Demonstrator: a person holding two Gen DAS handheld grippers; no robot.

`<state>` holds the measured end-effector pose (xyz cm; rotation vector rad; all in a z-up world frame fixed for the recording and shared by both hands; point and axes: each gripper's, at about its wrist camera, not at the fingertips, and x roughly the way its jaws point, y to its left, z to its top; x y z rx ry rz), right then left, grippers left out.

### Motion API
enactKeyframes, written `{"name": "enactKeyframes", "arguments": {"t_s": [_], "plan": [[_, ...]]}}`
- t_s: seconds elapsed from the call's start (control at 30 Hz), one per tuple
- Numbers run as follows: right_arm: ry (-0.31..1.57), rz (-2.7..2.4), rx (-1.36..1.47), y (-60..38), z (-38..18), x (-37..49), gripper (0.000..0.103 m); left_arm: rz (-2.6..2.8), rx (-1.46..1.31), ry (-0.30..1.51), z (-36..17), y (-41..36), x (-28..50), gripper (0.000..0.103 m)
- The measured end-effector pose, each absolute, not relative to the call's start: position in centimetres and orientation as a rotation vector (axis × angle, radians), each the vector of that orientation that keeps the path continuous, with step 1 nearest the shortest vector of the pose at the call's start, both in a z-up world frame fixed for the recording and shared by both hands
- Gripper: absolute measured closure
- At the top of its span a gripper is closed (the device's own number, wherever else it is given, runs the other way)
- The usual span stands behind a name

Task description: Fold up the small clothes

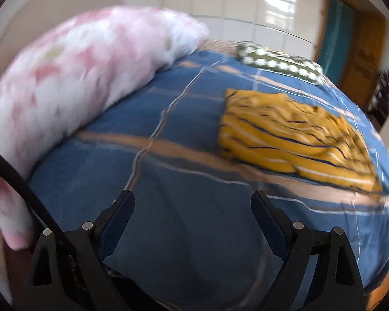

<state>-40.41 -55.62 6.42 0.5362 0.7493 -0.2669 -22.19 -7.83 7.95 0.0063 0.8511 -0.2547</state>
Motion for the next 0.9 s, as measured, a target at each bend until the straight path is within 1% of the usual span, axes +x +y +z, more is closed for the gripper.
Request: {"name": "enactKeyframes", "arguments": {"t_s": [0.13, 0.3, 0.43, 0.57, 0.63, 0.7, 0.77, 0.8, 0.83, 0.9], "plan": [[0.829, -0.139, 0.471, -50.7, 5.1, -34.7, 0.041, -0.292, -0.082, 0.917, 6.5, -5.7, -18.5, 0.013], [0.878, 0.038, 0.320, -42.3, 4.6, -27.7, 0.041, -0.342, -0.094, 0.924, 5.5, -5.8, -14.4, 0.013], [0.903, 0.145, 0.217, -36.6, 3.9, -21.9, 0.041, -0.299, -0.159, 0.930, 3.2, -5.3, -11.9, 0.013], [0.923, 0.189, 0.068, -31.5, 3.3, -15.9, 0.041, -0.256, -0.211, 0.908, 0.8, -4.5, -11.6, 0.013], [0.927, 0.187, -0.024, -29.5, 3.1, -14.1, 0.041, -0.247, -0.175, 0.847, 0.5, -4.9, -12.3, 0.012], [0.938, 0.188, -0.114, -27.8, 2.6, -12.3, 0.041, -0.246, -0.149, 0.833, 0.4, -5.3, -12.4, 0.012], [0.958, 0.165, -0.222, -26.2, 1.7, -10.9, 0.041, -0.263, -0.180, 0.816, 0.3, -4.8, -12.5, 0.012], [0.956, 0.133, -0.291, -25.5, 1.1, -10.2, 0.043, -0.276, -0.207, 0.805, 0.2, -4.4, -12.6, 0.012], [0.953, 0.111, -0.326, -25.1, 0.8, -9.8, 0.049, -0.292, -0.238, 0.792, 0.2, -4.0, -12.7, 0.012], [0.952, 0.077, -0.345, -24.6, 0.5, -8.7, 0.054, -0.305, -0.262, 0.781, 0.1, -3.7, -12.8, 0.012]]}}
